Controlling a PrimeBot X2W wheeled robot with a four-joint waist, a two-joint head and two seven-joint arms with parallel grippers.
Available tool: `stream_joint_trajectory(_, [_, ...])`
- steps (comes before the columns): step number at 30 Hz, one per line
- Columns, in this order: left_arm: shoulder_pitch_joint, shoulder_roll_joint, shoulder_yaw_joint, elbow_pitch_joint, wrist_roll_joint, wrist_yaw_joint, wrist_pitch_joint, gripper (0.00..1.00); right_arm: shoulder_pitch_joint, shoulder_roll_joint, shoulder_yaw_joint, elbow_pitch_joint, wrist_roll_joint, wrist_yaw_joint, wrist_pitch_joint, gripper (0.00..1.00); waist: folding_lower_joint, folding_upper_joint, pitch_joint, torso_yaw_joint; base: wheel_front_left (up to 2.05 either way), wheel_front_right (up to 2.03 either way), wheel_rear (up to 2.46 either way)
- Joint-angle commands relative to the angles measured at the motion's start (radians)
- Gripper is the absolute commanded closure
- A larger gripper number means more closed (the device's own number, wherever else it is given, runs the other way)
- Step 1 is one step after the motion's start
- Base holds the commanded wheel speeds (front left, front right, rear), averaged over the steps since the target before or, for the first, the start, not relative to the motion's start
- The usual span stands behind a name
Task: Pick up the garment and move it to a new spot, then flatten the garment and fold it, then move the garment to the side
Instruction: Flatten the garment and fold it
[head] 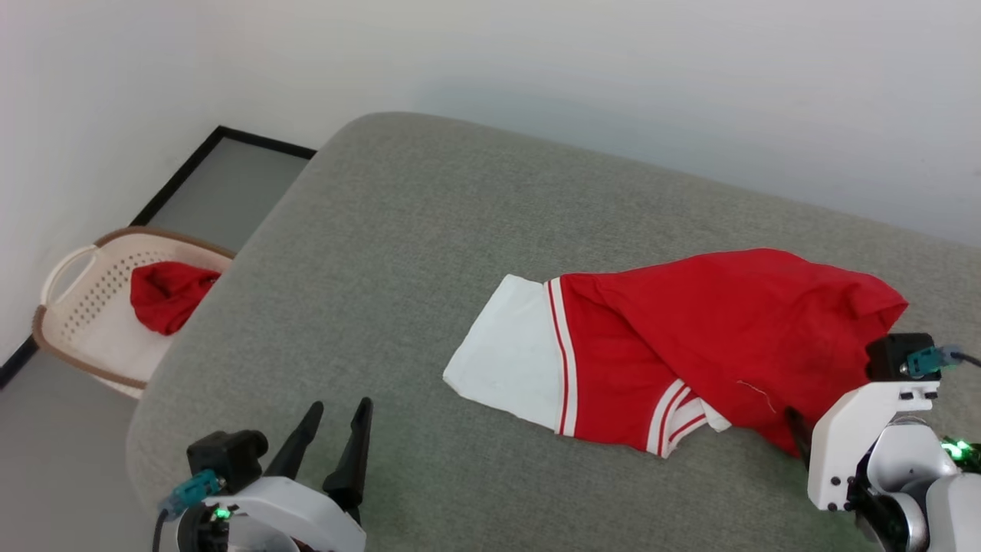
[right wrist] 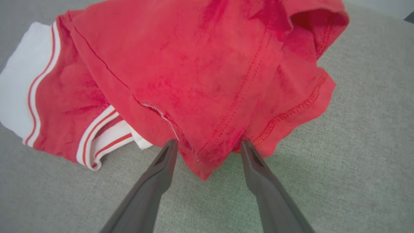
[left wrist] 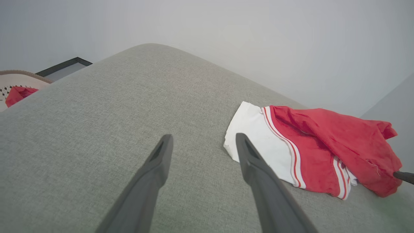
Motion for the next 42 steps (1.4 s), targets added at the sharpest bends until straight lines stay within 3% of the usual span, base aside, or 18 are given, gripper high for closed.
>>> stream_joint_trajectory(1, [-0.008, -0.003, -0.002, 0.003, -0.004, -0.004, 0.000, 0.00, -0.014, 0.002, -0.013, 0.012, -0.007, -0.001, 0.014, 0.00, 0.0000, 0.0000, 0.007, 0.010, 0.00, 0.00, 0.00])
stream_joint_trajectory(10, [-0.035, -0.018, -0.021, 0.023, -0.001, -0.016, -0.007, 0.00, -0.087, 0.013, -0.044, 0.117, -0.001, 0.000, 0.071, 0.00, 0.0000, 0.0000, 0.046, 0.046, 0.00, 0.00, 0.00])
stream_joint_trajectory(11, [-0.038, -0.020, -0.022, 0.027, -0.002, -0.019, -0.009, 0.00, -0.092, 0.009, -0.039, 0.130, -0.006, -0.001, 0.074, 0.47, 0.0000, 0.0000, 0.050, 0.048, 0.00, 0.00, 0.00])
stream_joint_trajectory(12, [-0.040, -0.021, -0.024, 0.032, -0.001, -0.021, -0.010, 0.00, -0.098, 0.009, -0.038, 0.142, 0.001, -0.001, 0.074, 0.79, 0.0000, 0.0000, 0.053, 0.050, 0.00, 0.00, 0.00])
stream_joint_trajectory(13, [-0.043, -0.023, -0.025, 0.036, -0.001, -0.021, -0.012, 0.00, -0.104, 0.011, -0.039, 0.148, 0.006, -0.001, 0.072, 1.00, 0.0000, 0.0000, 0.056, 0.051, 0.00, 0.00, 0.00])
stream_joint_trajectory(30, [-0.052, -0.022, 0.005, 0.090, 0.035, -0.035, -0.076, 0.00, -0.192, -0.041, -0.040, 0.103, 0.083, 0.000, 0.147, 1.00, 0.0000, 0.0000, 0.034, 0.046, 0.00, 0.00, 0.00])
stream_joint_trajectory(36, [-0.037, -0.048, 0.032, 0.097, 0.066, -0.047, -0.086, 0.00, -0.268, -0.062, -0.077, 0.112, 0.071, -0.001, 0.105, 1.00, 0.0000, 0.0000, 0.032, 0.068, 0.00, 0.00, 0.00])
stream_joint_trajectory(42, [-0.034, -0.085, 0.049, 0.095, 0.101, -0.071, -0.088, 0.00, -0.358, -0.084, -0.110, 0.197, 0.053, -0.001, 0.026, 1.00, 0.0000, 0.0000, 0.040, 0.109, 0.00, 0.00, 0.00])
